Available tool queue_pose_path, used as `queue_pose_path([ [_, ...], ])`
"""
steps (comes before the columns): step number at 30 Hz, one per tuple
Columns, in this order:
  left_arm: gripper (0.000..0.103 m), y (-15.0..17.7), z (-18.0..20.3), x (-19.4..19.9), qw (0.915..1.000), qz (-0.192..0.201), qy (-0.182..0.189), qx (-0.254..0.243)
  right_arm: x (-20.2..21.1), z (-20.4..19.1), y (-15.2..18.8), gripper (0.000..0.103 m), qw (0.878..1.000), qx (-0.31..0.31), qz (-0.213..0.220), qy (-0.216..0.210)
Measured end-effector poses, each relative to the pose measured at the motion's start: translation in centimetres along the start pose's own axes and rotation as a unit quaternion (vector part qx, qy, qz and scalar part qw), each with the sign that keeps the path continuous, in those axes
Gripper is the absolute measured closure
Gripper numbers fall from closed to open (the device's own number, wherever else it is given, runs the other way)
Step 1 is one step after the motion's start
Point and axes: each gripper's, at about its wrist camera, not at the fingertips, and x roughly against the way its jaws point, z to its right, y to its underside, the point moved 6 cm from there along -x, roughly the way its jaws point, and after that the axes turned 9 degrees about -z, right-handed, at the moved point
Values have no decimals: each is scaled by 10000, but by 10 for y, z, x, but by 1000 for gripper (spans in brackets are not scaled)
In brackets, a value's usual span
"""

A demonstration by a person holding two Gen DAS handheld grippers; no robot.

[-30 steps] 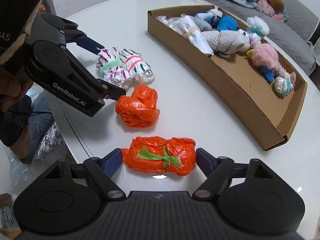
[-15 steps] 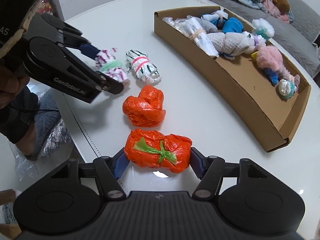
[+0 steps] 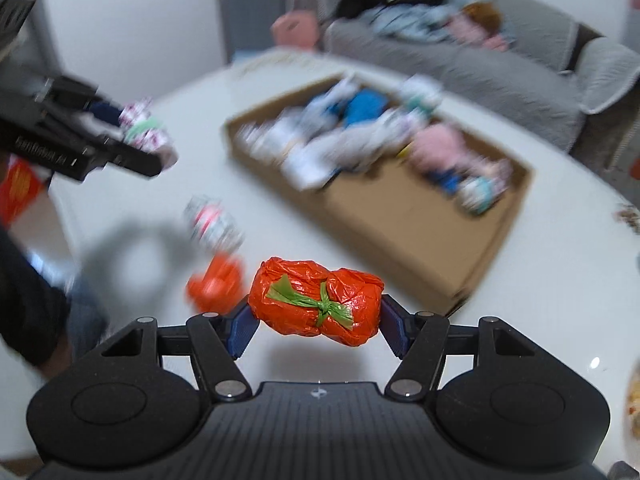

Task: Organize objects
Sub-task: 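Grasp the striped white sock with the left gripper while the right grasps the orange-wrapped sock, then carry the striped white sock and orange-wrapped sock over the tray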

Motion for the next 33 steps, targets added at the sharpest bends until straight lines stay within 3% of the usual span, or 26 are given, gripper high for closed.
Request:
queue_pose_path([
  [6, 38, -57, 21, -26, 9987, 202, 112, -461, 17, 51, -41, 43, 9952, -534, 702, 415],
  [11, 40, -90, 42, -58, 9972, 188, 208, -699, 2, 79, -68, 44, 9926, -614, 892, 552],
  [20, 40, -109, 50, -105, 9973, 53, 230, -694, -32, 93, -81, 45, 9939, -655, 722, 509],
  [33, 40, -115, 62, -147, 9955, -236, 417, -820, -58, 107, -74, 45, 9968, -480, 316, 549],
])
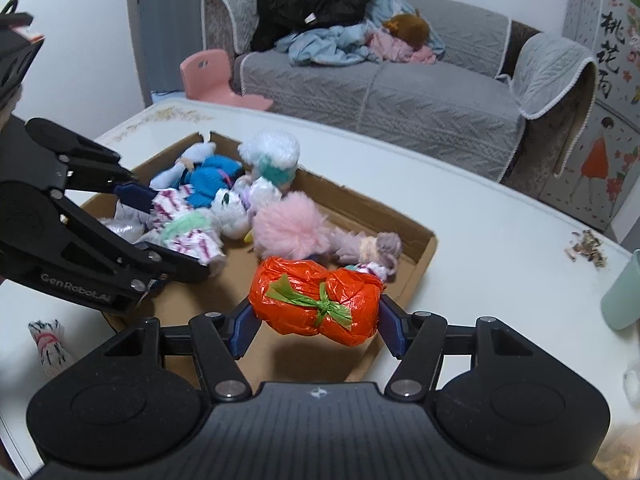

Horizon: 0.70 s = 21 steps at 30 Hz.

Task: Organize objects
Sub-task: 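Carry the striped white sock and orange-wrapped sock over the tray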

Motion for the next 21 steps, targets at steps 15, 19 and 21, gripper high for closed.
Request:
queue_pose_path([
  [15, 40, -10, 9, -46, 9986, -113, -116, -504, -32, 1, 1, 45, 9974, 614, -383, 42],
  [19, 40, -12, 7, -57, 9983, -90, -164, -551, -38, -2, 0, 45, 9954, 843, -415, 172],
  [21, 40, -14, 4, -60, 9987, -82, -180, -461, -40, -1, -2, 45, 9948, 903, -401, 226],
])
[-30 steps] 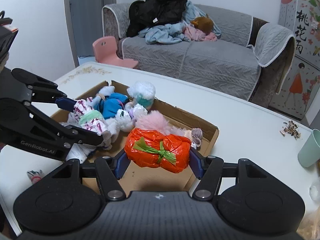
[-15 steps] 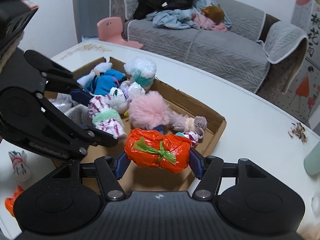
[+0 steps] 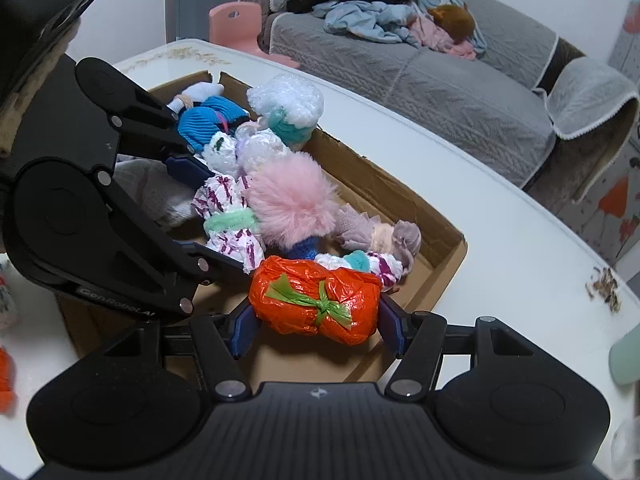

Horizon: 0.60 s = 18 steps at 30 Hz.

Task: Organize objects
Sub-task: 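Carry the striped white sock and orange-wrapped sock over the tray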

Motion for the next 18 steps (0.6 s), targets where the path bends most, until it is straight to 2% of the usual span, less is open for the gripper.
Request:
queue_pose_path([
  [7, 40, -3, -8, -4, 9998, 61, -35, 201, -8, 7, -6, 45, 9998, 118, 96, 134],
  [18, 38, -1, -9, -4, 9996, 60, -73, 257, -7, 8, -4, 45, 9994, 220, 103, 261],
])
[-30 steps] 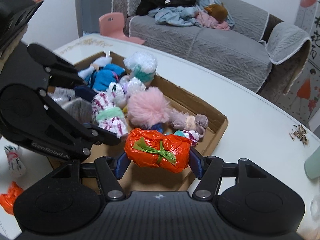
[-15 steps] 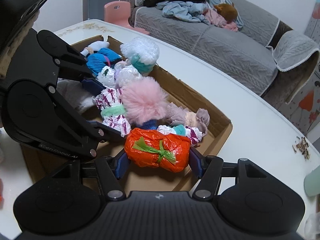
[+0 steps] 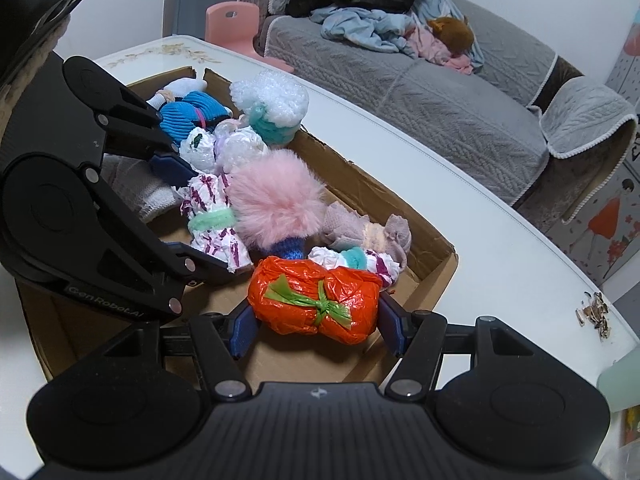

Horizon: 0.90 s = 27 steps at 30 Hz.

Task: Organize objects
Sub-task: 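Carry the striped white sock and orange-wrapped sock over the tray, then lower both socks into the tray and open both grippers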

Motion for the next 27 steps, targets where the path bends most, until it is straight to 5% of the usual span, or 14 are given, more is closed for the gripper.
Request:
queue_pose_path([
  [22, 24, 4, -8, 14, 10000, -42, -15, 51, 7, 0, -4, 33, 10000, 22, 21, -60],
  [27, 14, 7, -8, 28, 10000, 31, -34, -84, 16, 1, -5, 17, 9999, 67, 48, -87],
])
